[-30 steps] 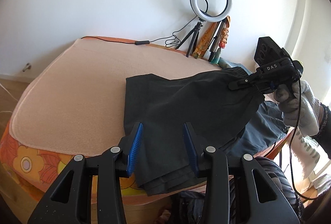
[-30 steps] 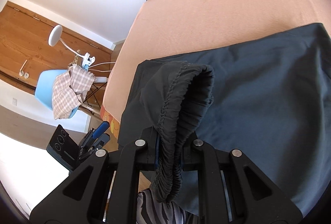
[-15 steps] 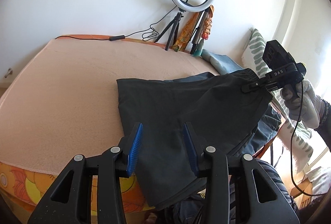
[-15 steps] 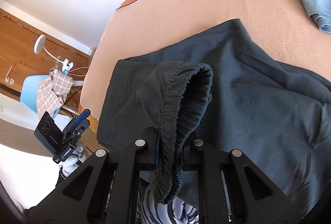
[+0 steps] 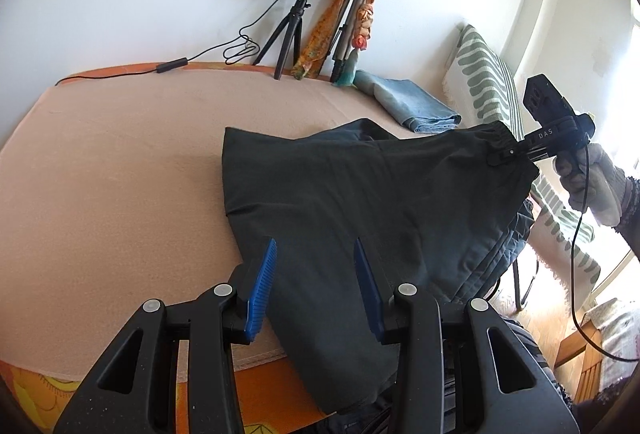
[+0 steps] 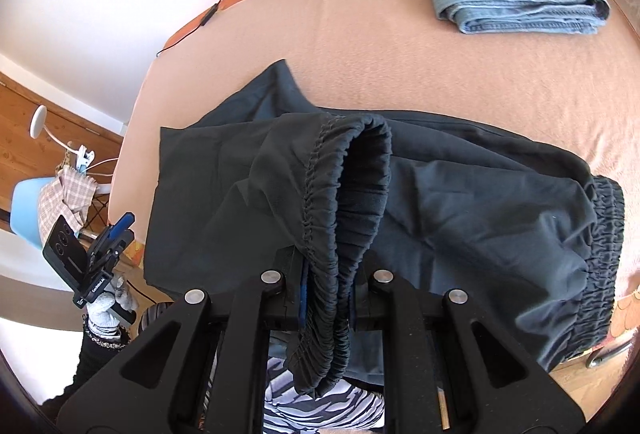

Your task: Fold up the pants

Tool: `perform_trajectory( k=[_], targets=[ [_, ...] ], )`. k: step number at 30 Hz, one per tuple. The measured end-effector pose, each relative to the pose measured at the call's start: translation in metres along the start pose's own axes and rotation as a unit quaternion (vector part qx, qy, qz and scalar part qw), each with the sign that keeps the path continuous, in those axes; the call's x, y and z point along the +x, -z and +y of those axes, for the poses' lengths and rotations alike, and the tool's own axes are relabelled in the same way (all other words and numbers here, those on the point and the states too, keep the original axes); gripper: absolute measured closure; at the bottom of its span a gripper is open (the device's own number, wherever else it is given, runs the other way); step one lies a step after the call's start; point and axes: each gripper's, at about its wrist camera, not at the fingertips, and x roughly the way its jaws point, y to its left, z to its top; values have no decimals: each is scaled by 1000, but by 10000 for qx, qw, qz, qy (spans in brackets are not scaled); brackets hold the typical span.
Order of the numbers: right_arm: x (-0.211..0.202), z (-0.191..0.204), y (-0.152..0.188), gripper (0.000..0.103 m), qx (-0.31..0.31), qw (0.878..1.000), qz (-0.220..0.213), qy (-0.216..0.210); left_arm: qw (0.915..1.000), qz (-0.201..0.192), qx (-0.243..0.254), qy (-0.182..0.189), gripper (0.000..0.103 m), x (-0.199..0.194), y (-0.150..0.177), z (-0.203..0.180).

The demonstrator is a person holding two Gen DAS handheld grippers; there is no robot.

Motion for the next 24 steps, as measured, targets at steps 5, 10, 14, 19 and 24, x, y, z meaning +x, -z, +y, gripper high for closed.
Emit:
perform_trajectory(
  k=[5,10,14,19,24],
  targets=[
    [-11,-45,9,88,358,9992,-17,158,9998,142,85,69,65,10,-1,-10],
    [-15,-79,16,88,622,9977,-12,269,9995,283,111,122,65,21,-1,-15],
    [-13,-96,19,88,761,9965,-4,353,9991,363,64,204,65,26,0,-18],
    [-12,-110,23,88,755,9956,63,558,9985,454,-26,294,65,28,3,-20],
    [-13,-119,24,70,771,9913,44,1068,9974,535,-248,417,59,27,8,-21]
  ],
)
